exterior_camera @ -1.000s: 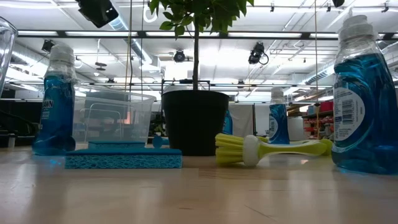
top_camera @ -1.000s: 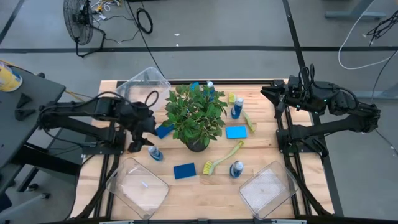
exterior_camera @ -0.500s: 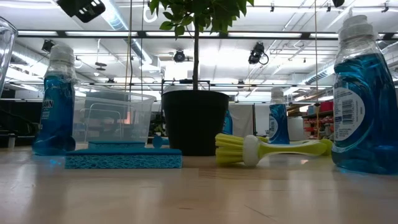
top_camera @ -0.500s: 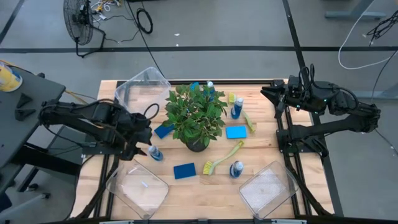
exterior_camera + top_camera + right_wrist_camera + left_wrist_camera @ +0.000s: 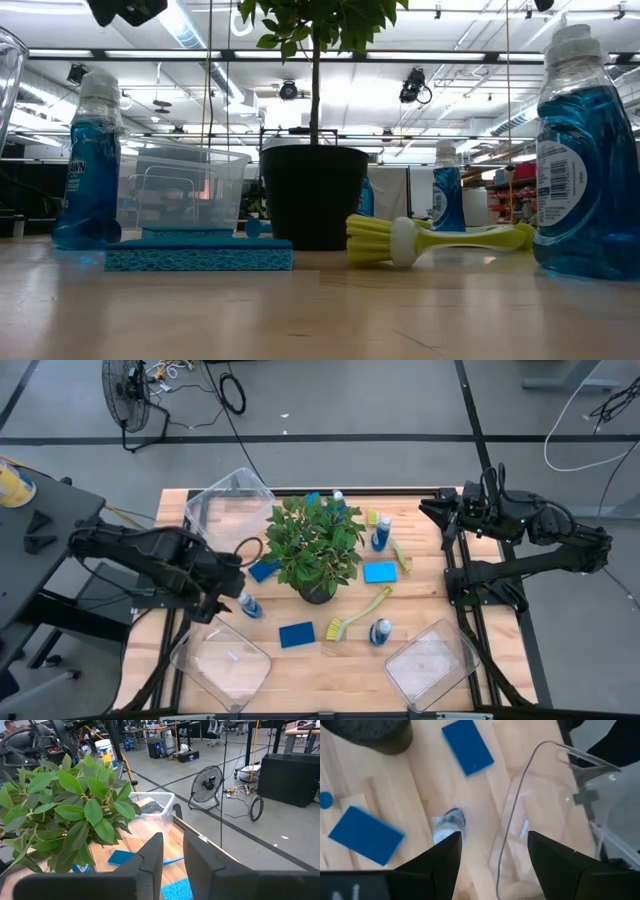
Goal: Pick & Place Kitchen Sink Supplies
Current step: Put the blue liquid soap bottle into the bottom left transparent bin
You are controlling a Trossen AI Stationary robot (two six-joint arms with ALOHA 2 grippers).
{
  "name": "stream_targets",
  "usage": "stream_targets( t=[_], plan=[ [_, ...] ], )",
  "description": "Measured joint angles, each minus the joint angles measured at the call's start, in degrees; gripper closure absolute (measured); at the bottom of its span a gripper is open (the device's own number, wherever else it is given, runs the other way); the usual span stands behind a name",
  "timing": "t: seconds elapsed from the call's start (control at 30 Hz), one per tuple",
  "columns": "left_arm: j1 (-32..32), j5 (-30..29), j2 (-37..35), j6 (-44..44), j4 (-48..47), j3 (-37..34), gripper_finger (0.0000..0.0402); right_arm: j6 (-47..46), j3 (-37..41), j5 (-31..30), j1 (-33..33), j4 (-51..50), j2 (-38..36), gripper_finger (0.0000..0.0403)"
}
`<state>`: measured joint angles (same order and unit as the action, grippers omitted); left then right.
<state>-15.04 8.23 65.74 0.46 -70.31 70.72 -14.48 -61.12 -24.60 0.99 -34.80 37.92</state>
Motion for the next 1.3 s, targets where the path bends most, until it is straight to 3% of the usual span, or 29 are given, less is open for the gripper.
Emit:
stream_targets(
  t=[0.33, 0.63, 1.3],
  plan=[
    [-0.49, -2.70, 4.42, 0.25, -1.50, -0.03, 0.0170, 0.01, 0.00, 0.02, 0.00, -0.03, 0.45, 0.0323],
    [-0.47, -10.98, 4.50, 1.45, -1.52, -0.03, 0.0170, 0.02, 0.00, 0.02, 0.00, -0.06, 1.03, 0.0323],
    [-0.25, -10.78, 9.00, 1.54, -1.49, -0.11, 0.0170, 0.07, 0.00, 0.05, 0.00, -0.10, 1.30, 0.0323]
  ],
)
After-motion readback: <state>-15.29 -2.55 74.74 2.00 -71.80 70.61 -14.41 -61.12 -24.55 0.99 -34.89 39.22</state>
